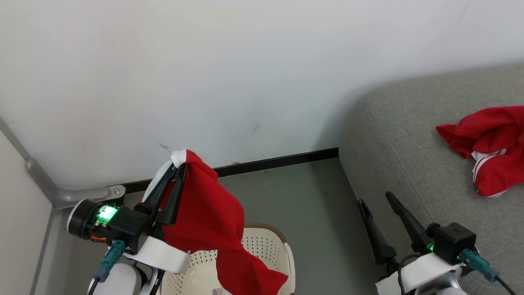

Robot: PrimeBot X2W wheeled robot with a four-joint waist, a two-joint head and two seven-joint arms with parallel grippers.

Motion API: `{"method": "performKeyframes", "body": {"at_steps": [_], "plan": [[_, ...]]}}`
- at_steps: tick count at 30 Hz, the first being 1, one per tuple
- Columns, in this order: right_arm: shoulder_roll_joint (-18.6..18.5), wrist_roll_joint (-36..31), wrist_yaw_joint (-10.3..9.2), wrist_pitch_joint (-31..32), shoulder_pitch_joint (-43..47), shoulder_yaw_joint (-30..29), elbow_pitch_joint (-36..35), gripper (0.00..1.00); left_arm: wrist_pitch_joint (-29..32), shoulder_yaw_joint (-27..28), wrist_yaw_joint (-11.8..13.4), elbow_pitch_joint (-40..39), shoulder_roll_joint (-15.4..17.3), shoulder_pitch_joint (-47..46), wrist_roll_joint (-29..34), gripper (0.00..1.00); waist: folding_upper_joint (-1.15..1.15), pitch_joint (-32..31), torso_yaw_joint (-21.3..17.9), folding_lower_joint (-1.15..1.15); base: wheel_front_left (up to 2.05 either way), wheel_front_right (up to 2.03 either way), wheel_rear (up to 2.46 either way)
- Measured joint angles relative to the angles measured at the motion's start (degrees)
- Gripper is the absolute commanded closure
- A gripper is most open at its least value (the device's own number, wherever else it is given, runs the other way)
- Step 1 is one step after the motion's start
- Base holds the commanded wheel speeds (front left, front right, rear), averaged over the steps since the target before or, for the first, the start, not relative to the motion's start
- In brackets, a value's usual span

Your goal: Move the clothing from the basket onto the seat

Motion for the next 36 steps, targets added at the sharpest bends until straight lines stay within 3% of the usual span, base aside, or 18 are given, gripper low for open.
{"method": "performKeyframes", "body": {"at_steps": [27,36], "plan": [[-0.11,-4.26,0.00,0.00,0.79,6.59,-2.60,0.00,-0.01,-1.99,-3.36,-9.12,-0.99,0.05,0.68,1.00,0.00,-0.76,-0.44,0.00,0.00,0.00,0.00],[-3.26,-8.64,0.00,0.00,0.59,12.68,-3.56,0.00,-0.01,-2.98,-3.88,-10.39,-1.04,-0.04,1.02,1.00,0.00,-0.17,-0.53,0.00,0.00,0.00,0.00]]}}
